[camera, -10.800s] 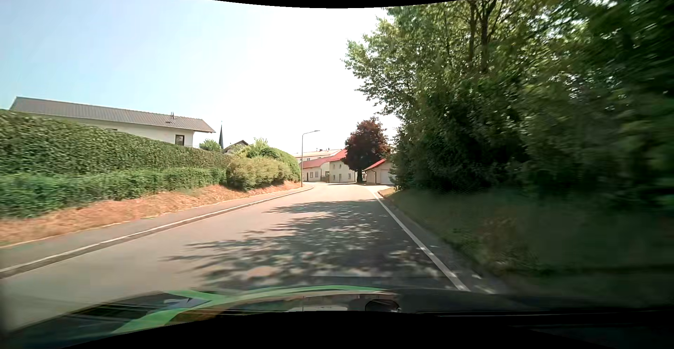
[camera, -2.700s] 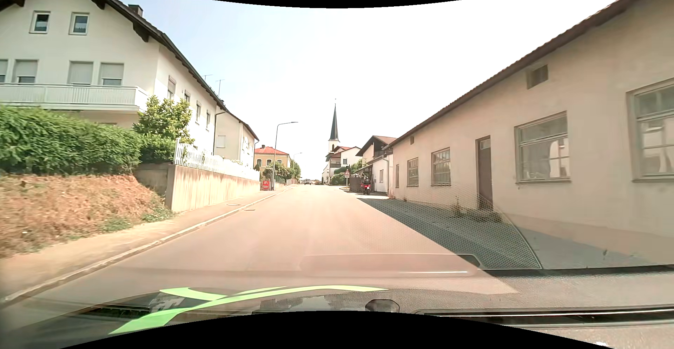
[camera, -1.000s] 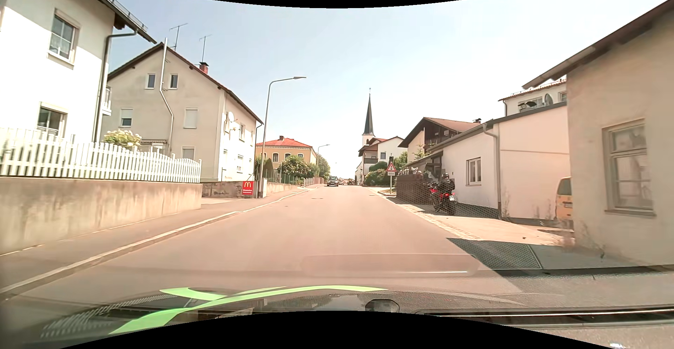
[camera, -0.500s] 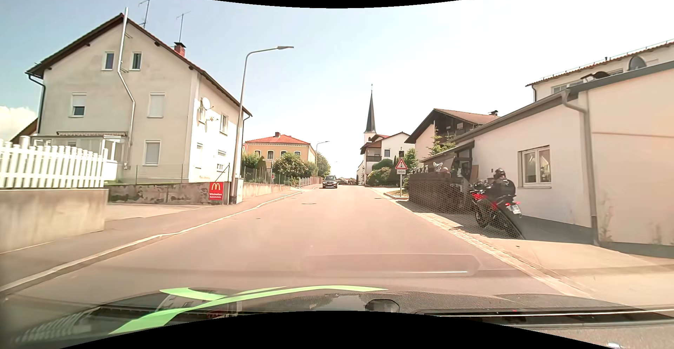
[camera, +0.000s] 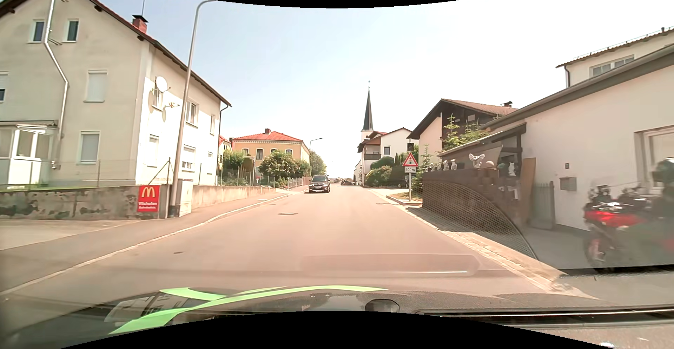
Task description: Follow the waypoints while adhering to traffic rules and regulations
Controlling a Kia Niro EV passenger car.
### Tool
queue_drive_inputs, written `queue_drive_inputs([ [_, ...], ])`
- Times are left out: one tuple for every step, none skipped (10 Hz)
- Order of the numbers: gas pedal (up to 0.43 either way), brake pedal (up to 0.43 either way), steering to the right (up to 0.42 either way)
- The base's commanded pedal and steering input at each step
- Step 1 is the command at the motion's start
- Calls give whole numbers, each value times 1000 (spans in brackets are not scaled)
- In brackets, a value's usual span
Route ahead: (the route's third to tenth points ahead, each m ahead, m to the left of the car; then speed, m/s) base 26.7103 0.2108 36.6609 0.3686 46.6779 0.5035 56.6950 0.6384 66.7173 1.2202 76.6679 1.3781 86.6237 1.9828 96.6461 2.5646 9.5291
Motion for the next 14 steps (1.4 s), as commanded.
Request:
queue_drive_inputs([
  [130, 0, 12],
  [110, 0, 12],
  [110, 0, 12],
  [110, 0, 10],
  [118, 0, 5],
  [118, 0, 3],
  [130, 0, 2],
  [130, 0, 2],
  [130, 0, 1],
  [130, 0, 0],
  [138, 0, -3],
  [138, 0, -6],
  [138, 0, -7],
  [138, 0, -7],
])
